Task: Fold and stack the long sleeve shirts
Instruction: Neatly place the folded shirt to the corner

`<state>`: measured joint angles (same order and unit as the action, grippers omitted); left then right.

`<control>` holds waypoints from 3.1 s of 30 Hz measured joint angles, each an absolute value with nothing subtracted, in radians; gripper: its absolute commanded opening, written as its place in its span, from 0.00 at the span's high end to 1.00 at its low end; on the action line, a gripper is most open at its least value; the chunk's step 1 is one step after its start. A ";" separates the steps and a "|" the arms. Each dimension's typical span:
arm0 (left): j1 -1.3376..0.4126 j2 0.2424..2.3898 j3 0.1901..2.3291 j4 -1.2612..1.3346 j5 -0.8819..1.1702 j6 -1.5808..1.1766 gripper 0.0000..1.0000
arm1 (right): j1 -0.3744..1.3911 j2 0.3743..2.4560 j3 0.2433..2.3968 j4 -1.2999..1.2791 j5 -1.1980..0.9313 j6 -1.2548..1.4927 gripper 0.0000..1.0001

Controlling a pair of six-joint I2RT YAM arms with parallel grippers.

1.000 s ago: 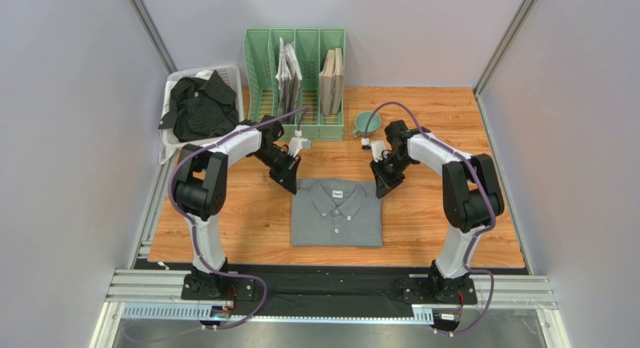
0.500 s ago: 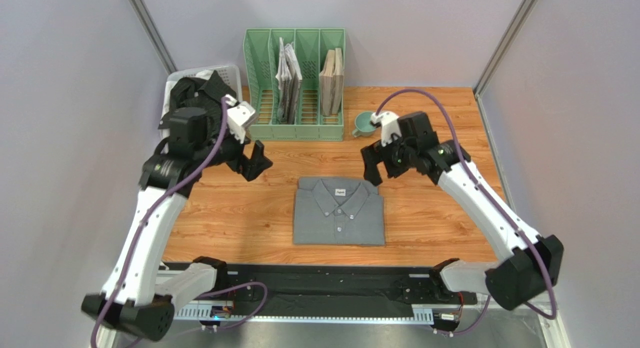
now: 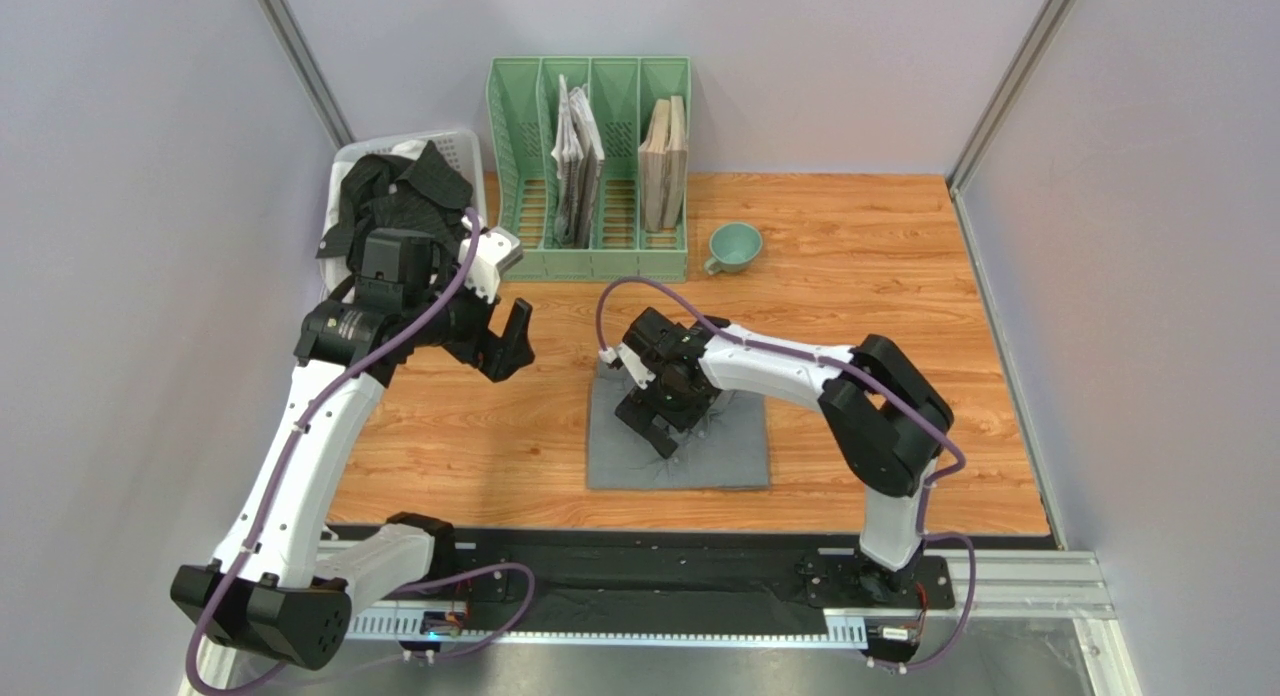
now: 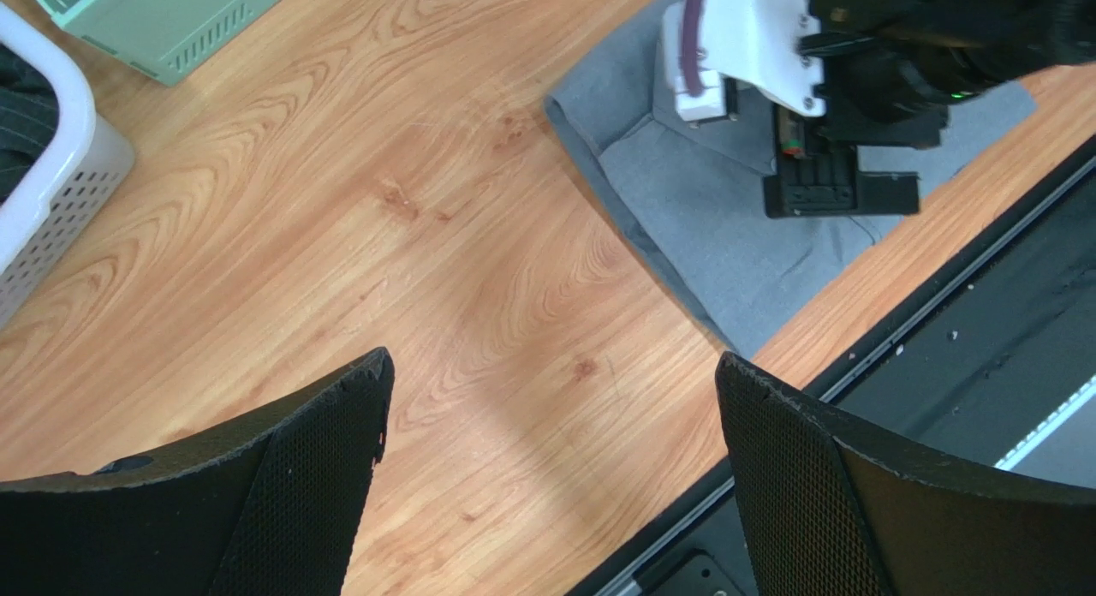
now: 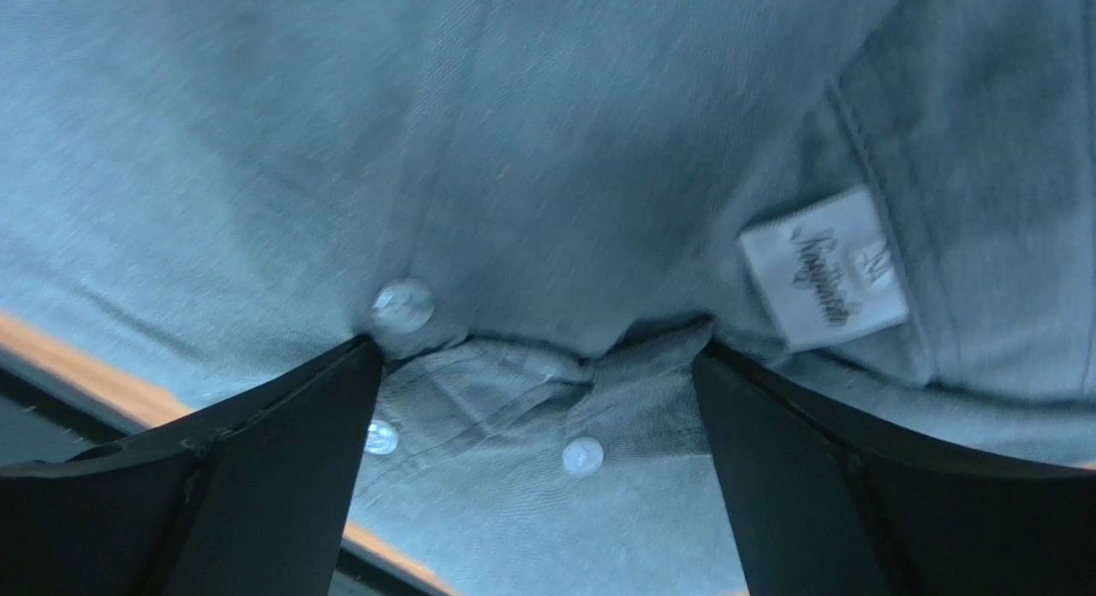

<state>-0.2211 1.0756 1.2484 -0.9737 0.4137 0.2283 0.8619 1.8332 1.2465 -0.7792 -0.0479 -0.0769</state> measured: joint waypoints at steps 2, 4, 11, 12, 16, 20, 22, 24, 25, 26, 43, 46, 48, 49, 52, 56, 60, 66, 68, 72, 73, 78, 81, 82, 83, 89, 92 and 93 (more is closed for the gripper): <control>-0.221 1.076 1.251 -0.985 0.414 0.234 0.01 | 0.845 1.871 1.259 -0.783 -0.050 -0.083 0.00; -0.221 1.082 1.256 -0.995 0.414 0.241 0.01 | 0.802 1.866 1.260 -0.782 -0.073 -0.105 0.00; -0.221 1.117 1.260 -1.003 0.427 0.260 0.01 | 0.432 1.709 1.058 -0.761 -0.112 -0.366 0.00; -0.221 1.119 1.260 -1.002 0.434 0.264 0.01 | 0.361 1.689 1.035 -0.776 -0.109 -0.427 0.00; -0.221 1.132 1.259 -0.994 0.452 0.276 0.01 | 0.125 1.708 1.063 -0.882 -0.096 -0.656 0.00; -0.221 1.160 1.259 -0.982 0.466 0.286 0.01 | 0.004 1.816 1.237 -1.025 -0.115 -0.765 0.00; -0.221 1.164 1.259 -0.982 0.466 0.290 0.01 | -0.038 1.828 1.337 -1.084 -0.141 -0.778 0.01; -0.221 1.161 1.259 -0.982 0.466 0.291 0.01 | -0.074 1.802 1.421 -1.114 -0.158 -0.750 0.00; -0.221 1.155 1.259 -0.981 0.466 0.291 0.01 | -0.086 1.776 1.442 -1.117 -0.162 -0.728 0.00; -0.221 1.148 1.259 -0.981 0.466 0.290 0.01 | -0.102 1.727 1.448 -1.114 -0.167 -0.685 0.00; -0.221 1.082 1.250 -0.958 0.459 0.283 0.01 | -0.018 1.658 0.995 -0.891 -0.034 -0.175 0.01; -0.221 1.058 1.238 -0.961 0.447 0.286 0.01 | -0.018 1.745 1.066 -0.928 -0.007 -0.151 0.15; -0.221 1.050 1.231 -0.961 0.435 0.289 0.01 | -0.025 1.830 1.165 -0.974 -0.005 -0.151 0.13; -0.221 1.048 1.229 -0.962 0.432 0.290 0.01 | -0.030 1.862 1.211 -0.994 -0.009 -0.149 0.15; -0.221 1.049 1.223 -0.971 0.415 0.292 0.01 | -0.055 1.991 1.409 -1.037 -0.025 -0.156 0.15; -0.221 1.049 1.224 -0.985 0.400 0.295 0.01 | -0.091 2.182 1.736 -1.038 -0.050 -0.192 0.12; -0.221 1.048 1.224 -0.999 0.388 0.302 0.01 | -0.129 2.377 2.072 -1.086 -0.062 -0.228 0.11; -0.220 1.047 1.213 -1.005 0.364 0.330 0.01 | -0.158 2.501 2.290 -1.074 -0.061 -0.268 0.09; -0.220 1.045 1.200 -1.006 0.357 0.342 0.01 | -0.160 2.523 2.328 -1.071 -0.060 -0.287 0.08; -0.217 1.042 1.176 -1.011 0.350 0.352 0.01 | -0.161 2.544 2.365 -1.034 -0.056 -0.323 0.07; -0.215 1.042 1.173 -1.014 0.350 0.354 0.01 | -0.160 2.550 2.374 -1.025 -0.056 -0.330 0.06; -0.213 1.042 1.166 -1.014 0.358 0.352 0.01 | -0.155 2.548 2.375 -0.985 -0.072 -0.355 0.00; -0.212 1.057 1.180 -1.021 0.373 0.339 0.01 | -0.149 2.518 2.363 -0.982 -0.087 -0.356 0.00; -0.212 1.073 1.197 -1.025 0.382 0.329 0.01 | -0.147 2.500 2.362 -0.986 -0.091 -0.355 0.00; -0.212 1.103 1.229 -1.032 0.394 0.313 0.01 | -0.144 2.478 2.362 -0.986 -0.094 -0.355 0.00; -0.209 1.306 1.448 -1.026 0.443 0.205 0.01 | -0.127 2.114 2.273 -0.978 -0.166 -0.345 0.00; -0.209 1.390 1.519 -1.004 0.443 0.160 0.01 | -0.102 1.867 2.161 -0.967 -0.204 -0.341 0.00; -0.209 1.414 1.535 -0.997 0.444 0.146 0.01 | -0.083 1.778 2.094 -0.957 -0.217 -0.340 0.00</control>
<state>-0.2089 1.4139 1.5352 -0.9970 0.4438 0.1459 -0.0834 1.7782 2.0945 -0.9569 -0.2169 -0.3397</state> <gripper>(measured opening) 0.992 0.998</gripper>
